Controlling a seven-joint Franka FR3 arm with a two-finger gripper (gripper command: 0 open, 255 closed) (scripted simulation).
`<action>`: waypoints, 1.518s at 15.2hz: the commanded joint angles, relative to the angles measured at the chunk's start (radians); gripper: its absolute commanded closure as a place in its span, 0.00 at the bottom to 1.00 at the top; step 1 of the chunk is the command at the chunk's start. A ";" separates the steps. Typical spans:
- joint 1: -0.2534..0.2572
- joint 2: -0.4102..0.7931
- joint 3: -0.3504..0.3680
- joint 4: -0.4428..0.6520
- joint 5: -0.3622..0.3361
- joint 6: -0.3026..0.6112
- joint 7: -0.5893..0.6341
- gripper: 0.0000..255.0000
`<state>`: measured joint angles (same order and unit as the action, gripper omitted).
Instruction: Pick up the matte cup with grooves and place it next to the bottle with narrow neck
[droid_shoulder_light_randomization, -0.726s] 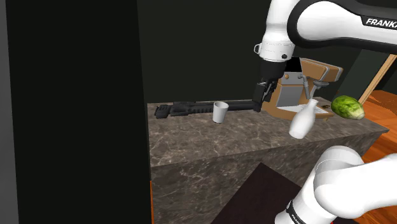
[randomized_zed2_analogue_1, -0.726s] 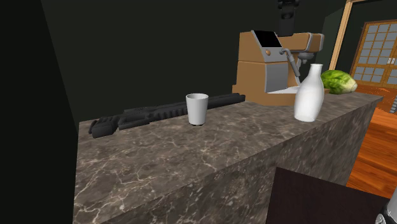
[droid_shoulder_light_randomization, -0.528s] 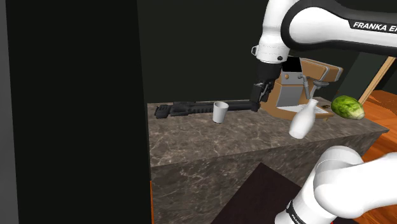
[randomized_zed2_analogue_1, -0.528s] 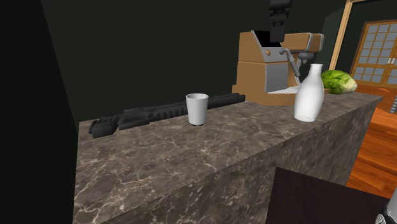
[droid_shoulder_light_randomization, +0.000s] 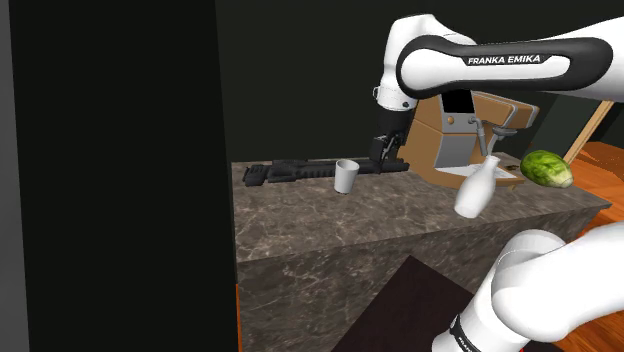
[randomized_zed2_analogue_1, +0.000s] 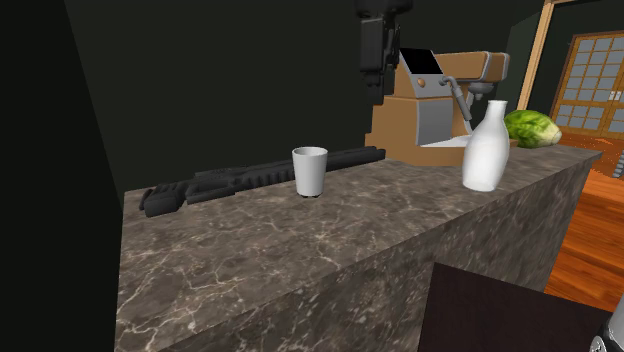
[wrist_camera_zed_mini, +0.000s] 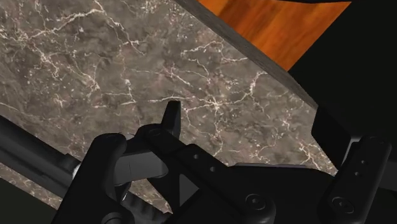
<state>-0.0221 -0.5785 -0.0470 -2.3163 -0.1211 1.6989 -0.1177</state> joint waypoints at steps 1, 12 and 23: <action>-0.007 0.061 -0.022 0.013 -0.011 0.053 -0.022 0.00; -0.039 0.445 -0.119 0.197 -0.008 0.268 -0.148 0.00; -0.096 0.858 -0.158 0.536 0.076 0.349 -0.281 0.00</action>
<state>-0.1120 0.2394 -0.2045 -1.8211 -0.0538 2.0484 -0.3880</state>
